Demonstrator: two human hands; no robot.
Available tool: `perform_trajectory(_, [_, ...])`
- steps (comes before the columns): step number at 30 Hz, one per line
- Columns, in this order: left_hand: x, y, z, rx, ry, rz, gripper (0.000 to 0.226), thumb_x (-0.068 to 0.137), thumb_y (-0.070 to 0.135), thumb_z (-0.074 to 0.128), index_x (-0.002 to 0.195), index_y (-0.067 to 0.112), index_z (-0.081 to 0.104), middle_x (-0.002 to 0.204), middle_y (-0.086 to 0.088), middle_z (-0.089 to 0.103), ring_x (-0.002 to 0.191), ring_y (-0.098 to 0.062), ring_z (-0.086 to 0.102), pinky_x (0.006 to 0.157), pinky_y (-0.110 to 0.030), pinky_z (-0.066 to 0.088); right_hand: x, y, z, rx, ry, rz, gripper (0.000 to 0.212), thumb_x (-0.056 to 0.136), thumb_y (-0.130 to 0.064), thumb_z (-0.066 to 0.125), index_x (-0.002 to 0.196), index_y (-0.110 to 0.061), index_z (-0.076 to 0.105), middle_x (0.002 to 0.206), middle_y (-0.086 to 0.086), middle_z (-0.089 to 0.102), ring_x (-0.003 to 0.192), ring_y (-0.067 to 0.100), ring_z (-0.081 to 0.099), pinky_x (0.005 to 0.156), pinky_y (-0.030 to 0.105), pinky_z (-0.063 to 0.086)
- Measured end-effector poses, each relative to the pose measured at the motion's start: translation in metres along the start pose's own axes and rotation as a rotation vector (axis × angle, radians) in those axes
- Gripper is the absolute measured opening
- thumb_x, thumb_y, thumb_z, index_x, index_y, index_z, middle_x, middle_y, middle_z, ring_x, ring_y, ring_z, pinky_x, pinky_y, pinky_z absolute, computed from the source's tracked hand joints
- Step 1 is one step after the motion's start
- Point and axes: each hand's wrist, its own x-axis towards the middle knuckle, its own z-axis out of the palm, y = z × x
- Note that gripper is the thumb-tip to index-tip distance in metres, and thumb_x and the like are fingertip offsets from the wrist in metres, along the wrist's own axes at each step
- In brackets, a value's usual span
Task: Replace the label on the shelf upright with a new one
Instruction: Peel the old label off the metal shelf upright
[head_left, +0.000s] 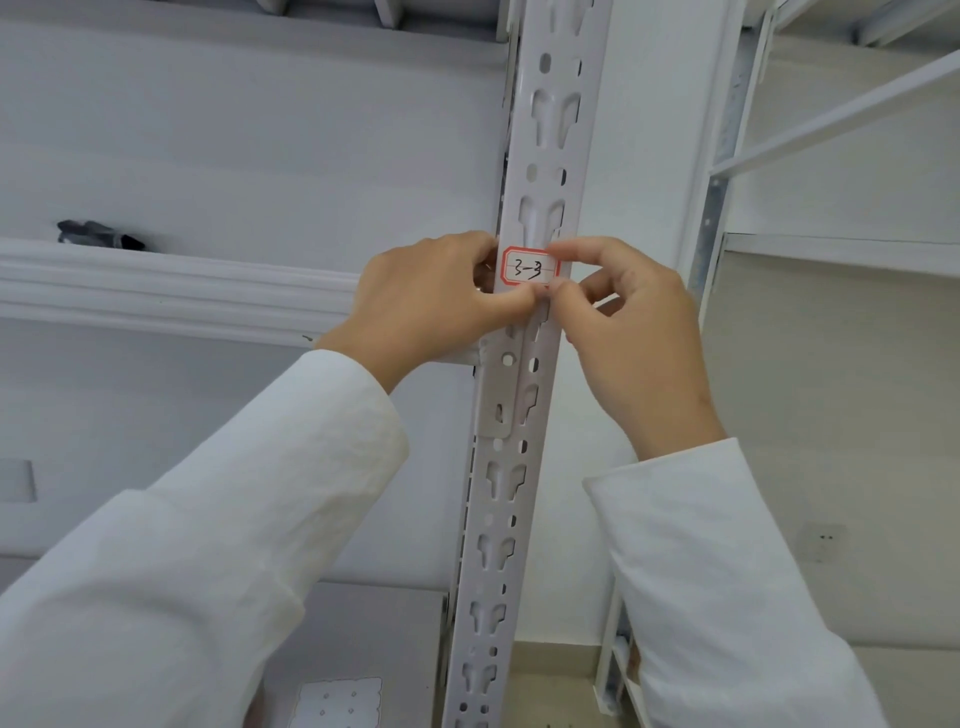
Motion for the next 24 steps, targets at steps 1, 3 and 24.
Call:
perform_trajectory(1, [-0.0004,0.0004,-0.0003,-0.002,-0.002,0.000,0.043,0.076,0.068,0.046,0.078,0.026,0.053,0.084,0.010,0.065,0.082,-0.016,0.058,0.057,-0.022,0.031,-0.0007,-0.0004,0.0009,-0.018,-0.003,-0.002,0.018,0.085,-0.027,0.059,0.100,-0.035,0.064,0.056,-0.012,0.053,0.059,0.012,0.053,0.067,0.035,0.050])
perform_trajectory(3, [-0.0008,0.0006,-0.0008,-0.009,-0.005,-0.002,0.043,0.076,0.068,0.046,0.073,0.026,0.050,0.084,0.010,0.065,0.082,-0.016,0.059,0.057,-0.024,0.033,-0.0018,-0.0012,0.0014,-0.059,-0.007,-0.009,0.017,0.085,-0.029,0.058,0.100,-0.035,0.063,0.056,-0.012,0.053,0.060,0.012,0.053,0.067,0.035,0.050])
perform_trajectory(24, [-0.0008,0.0014,-0.0012,0.006,-0.014,0.005,0.039,0.077,0.066,0.045,0.073,0.027,0.049,0.085,0.010,0.064,0.082,-0.017,0.058,0.055,-0.023,0.031,-0.0030,-0.0034,-0.0030,-0.082,-0.032,-0.014,0.016,0.086,-0.028,0.054,0.101,-0.034,0.059,0.064,-0.005,0.062,0.064,0.015,0.058,0.066,0.032,0.049])
